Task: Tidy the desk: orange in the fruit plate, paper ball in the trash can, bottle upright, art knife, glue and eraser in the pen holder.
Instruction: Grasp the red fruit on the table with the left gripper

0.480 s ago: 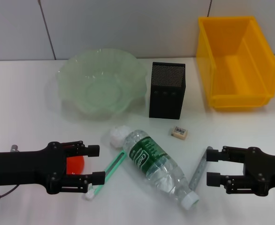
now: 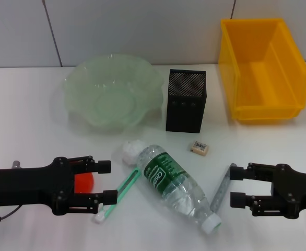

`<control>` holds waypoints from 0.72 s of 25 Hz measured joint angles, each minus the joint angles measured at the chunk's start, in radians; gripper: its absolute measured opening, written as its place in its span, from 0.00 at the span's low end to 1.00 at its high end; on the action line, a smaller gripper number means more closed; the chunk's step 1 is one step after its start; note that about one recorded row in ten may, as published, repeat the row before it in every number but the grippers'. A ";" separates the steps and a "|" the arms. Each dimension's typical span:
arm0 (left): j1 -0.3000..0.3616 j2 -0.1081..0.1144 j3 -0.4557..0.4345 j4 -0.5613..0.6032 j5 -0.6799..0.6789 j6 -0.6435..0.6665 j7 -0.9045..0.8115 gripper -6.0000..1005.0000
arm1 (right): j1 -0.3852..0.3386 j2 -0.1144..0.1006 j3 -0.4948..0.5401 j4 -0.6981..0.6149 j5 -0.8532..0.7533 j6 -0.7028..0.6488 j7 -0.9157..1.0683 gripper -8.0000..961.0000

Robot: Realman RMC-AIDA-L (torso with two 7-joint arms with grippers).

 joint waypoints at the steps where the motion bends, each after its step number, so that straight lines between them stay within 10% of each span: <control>1: -0.001 0.000 0.000 0.000 0.000 0.001 0.000 0.81 | 0.000 0.000 0.000 0.000 0.000 0.000 0.000 0.82; 18: -0.004 -0.036 0.053 0.251 -0.103 -0.074 0.048 0.81 | -0.005 0.000 0.006 0.000 0.000 0.001 -0.002 0.82</control>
